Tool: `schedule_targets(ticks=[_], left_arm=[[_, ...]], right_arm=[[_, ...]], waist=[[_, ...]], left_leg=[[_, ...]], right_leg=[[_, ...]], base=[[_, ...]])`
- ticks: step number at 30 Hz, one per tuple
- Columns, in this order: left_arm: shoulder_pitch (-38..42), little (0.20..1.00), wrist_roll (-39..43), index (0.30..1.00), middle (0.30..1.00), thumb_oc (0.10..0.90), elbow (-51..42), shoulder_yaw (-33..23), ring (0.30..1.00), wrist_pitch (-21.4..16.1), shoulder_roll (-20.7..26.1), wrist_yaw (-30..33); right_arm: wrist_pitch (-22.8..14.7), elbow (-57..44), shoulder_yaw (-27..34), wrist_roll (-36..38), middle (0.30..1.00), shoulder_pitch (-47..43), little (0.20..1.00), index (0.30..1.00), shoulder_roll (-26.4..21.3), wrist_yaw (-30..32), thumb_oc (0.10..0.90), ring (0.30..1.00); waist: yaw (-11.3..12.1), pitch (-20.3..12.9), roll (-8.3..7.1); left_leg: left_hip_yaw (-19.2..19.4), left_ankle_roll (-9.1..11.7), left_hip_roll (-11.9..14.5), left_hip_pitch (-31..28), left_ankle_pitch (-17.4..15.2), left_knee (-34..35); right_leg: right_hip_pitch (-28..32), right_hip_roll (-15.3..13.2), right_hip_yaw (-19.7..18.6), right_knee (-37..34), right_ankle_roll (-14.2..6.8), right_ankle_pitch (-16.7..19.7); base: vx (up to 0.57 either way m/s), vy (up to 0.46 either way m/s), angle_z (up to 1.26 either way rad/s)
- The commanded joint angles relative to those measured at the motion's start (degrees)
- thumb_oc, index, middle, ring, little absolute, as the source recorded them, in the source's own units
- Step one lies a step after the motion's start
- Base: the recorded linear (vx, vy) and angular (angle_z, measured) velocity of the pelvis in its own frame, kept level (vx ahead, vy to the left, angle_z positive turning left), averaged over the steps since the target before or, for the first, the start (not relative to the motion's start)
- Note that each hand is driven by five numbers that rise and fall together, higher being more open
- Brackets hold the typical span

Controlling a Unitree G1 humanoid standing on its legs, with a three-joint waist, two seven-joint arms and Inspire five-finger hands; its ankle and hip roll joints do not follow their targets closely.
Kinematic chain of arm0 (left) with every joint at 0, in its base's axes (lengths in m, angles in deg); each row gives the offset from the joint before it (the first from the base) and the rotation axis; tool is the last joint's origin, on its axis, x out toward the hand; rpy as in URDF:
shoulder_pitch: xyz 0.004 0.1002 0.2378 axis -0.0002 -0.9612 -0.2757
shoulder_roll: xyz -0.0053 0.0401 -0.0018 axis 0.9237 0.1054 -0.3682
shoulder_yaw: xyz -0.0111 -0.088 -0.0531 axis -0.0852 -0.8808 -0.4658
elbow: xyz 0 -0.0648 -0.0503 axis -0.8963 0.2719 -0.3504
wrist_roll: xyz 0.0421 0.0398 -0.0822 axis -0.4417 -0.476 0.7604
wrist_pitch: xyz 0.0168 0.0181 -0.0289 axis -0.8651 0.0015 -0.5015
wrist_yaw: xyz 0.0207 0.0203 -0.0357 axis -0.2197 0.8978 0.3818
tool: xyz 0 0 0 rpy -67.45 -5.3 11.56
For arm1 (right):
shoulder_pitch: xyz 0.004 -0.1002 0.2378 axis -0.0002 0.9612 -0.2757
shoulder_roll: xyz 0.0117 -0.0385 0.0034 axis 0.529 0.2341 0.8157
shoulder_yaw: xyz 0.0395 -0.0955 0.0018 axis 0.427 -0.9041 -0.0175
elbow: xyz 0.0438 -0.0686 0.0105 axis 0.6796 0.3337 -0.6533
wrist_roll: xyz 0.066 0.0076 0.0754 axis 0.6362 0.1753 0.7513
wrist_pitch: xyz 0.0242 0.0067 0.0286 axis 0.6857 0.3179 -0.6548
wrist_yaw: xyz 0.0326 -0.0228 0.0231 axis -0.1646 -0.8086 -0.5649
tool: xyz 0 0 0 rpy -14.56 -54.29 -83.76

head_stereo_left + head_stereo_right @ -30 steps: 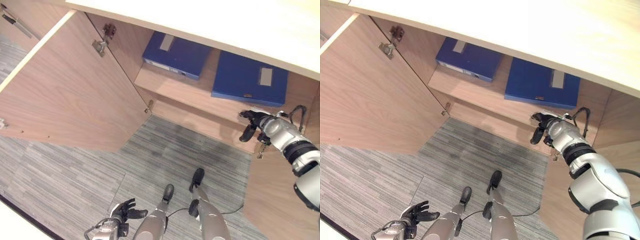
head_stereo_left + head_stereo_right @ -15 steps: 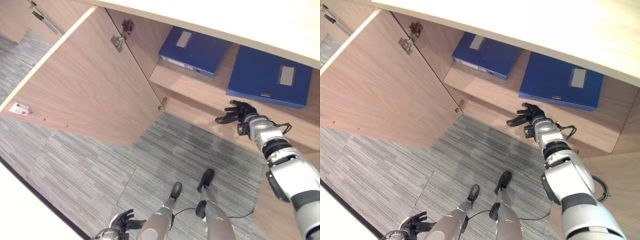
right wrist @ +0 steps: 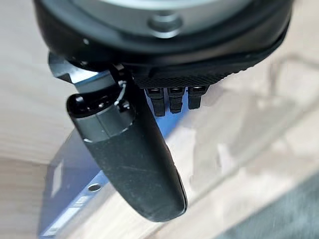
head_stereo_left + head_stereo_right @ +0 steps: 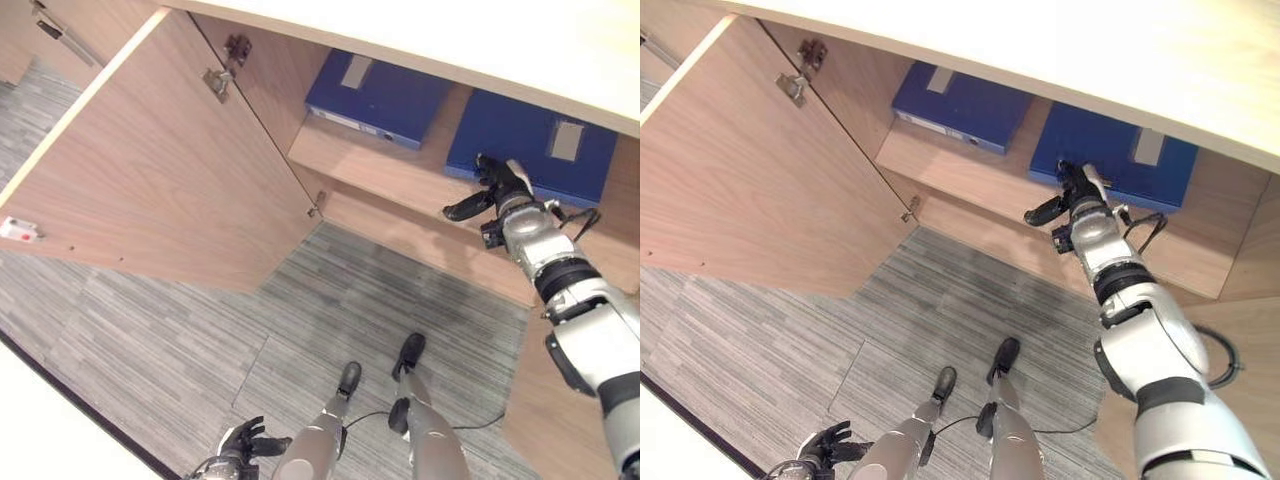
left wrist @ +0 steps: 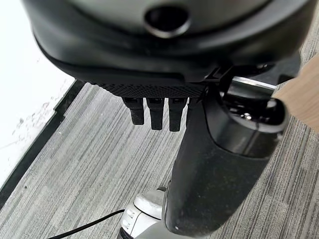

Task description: Put the empty folder in the office cabinet

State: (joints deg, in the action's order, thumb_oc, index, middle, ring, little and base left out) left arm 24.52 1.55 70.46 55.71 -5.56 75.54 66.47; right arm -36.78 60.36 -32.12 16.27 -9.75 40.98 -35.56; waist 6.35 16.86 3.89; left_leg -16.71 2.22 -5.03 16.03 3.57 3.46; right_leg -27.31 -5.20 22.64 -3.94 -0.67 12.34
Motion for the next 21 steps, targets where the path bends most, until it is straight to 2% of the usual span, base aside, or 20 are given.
schedule_targets(ticks=[1, 3, 5, 9, 11, 14, 17, 21], left_arm=[[-1.32, 0.900, 0.03, 0.900, 0.900, 0.800, 2.29, 0.71, 0.900, -0.63, 3.76, 2.31], [-1.16, 0.900, 0.37, 0.900, 0.900, 0.800, 2.56, 0.81, 0.900, -0.83, 4.05, 2.18], [-1.54, 0.900, 0.69, 0.900, 0.900, 0.800, 2.55, 1.38, 0.900, -0.96, 4.22, 2.13], [-2.46, 0.900, 0.80, 0.900, 0.900, 0.800, 2.14, 1.95, 0.900, -1.02, 4.04, 2.09], [-3.73, 0.900, 0.88, 0.900, 0.900, 0.800, 1.85, 2.75, 0.900, -1.27, 3.63, 2.41], [-4.54, 0.900, 0.80, 0.900, 0.900, 0.800, 0.86, 3.03, 0.900, -1.80, 3.65, 2.77], [-4.88, 0.900, 0.78, 0.900, 0.900, 0.800, 0.66, 2.80, 0.900, -1.83, 3.34, 2.90], [-3.53, 0.900, 0.18, 0.900, 0.900, 0.800, 1.86, 2.42, 0.900, -1.45, 3.22, 3.41]], right_arm=[[-2.40, 0.84, -3.82, -4.02, 0.900, -8.11, 0.900, 0.900, -1.52, -0.10, 0.800, 0.900], [-1.80, 3.50, -4.59, -4.24, 0.900, -8.89, 0.900, 0.900, -1.33, -1.30, 0.800, 0.900], [-1.03, 7.57, -2.28, -0.10, 0.900, -9.57, 0.900, 0.900, -0.60, -1.59, 0.800, 0.900], [-1.24, 10.19, 0.19, 2.34, 0.900, -10.36, 0.900, 0.900, -0.61, -0.52, 0.800, 0.900], [-2.00, 13.14, 3.05, 3.98, 0.900, -11.22, 0.900, 0.900, -2.25, 2.59, 0.800, 0.900], [-2.38, 13.53, 3.68, 4.05, 0.900, -11.30, 0.900, 0.900, -5.39, 3.74, 0.800, 0.900], [-2.58, 12.58, 3.19, 3.39, 0.900, -10.46, 0.900, 0.900, -5.44, 3.82, 0.800, 0.900], [-2.30, 10.99, 0.80, -1.23, 0.900, -8.99, 0.900, 0.900, -2.81, 3.80, 0.800, 0.900]], waist=[[0.65, -0.89, -4.08], [0.99, -0.83, -3.98], [1.96, -0.74, -3.47], [2.78, -0.59, -2.93], [4.28, -0.20, -2.01], [5.66, 0.20, -1.34], [5.73, 0.15, -1.44], [5.23, -0.08, -2.22]], left_leg=[[1.22, -2.64, -5.86, -2.40, -2.63, 1.54], [1.05, -2.65, -5.91, -2.11, -2.44, 1.54], [0.61, -2.63, -6.00, -1.91, -2.30, 1.54], [0.44, -2.60, -6.03, -1.81, -2.13, 1.54], [0.03, -2.53, -5.98, -1.51, -1.85, 1.54], [-0.68, -2.11, -5.87, -1.18, -1.33, 1.54], [-1.03, -1.96, -5.78, -1.35, -1.32, 1.54], [-0.93, -1.84, -5.54, -2.16, -1.67, 1.54]], right_leg=[[0.72, -0.31, -4.47, -1.06, -5.93, 1.42], [0.53, -0.38, -4.31, -1.06, -5.91, 1.40], [0.46, -0.50, -3.85, -1.06, -5.90, 1.32], [0.51, -0.53, -3.59, -1.06, -5.96, 1.28], [0.50, -0.58, -3.13, -1.06, -6.08, 0.98], [0.74, -0.82, -2.15, -1.06, -6.20, 0.62], [1.13, -0.80, -1.88, -1.06, -6.10, 0.33], [1.91, -0.57, -2.11, -1.06, -5.98, 0.27]], base=[[0.00, 0.000, 0.00], [0.01, -0.016, 0.00], [0.03, -0.029, 0.03], [0.01, -0.008, 0.02], [0.01, -0.017, 0.06], [-0.01, -0.032, 0.17], [0.01, -0.024, 0.15], [0.00, -0.006, 0.01]])
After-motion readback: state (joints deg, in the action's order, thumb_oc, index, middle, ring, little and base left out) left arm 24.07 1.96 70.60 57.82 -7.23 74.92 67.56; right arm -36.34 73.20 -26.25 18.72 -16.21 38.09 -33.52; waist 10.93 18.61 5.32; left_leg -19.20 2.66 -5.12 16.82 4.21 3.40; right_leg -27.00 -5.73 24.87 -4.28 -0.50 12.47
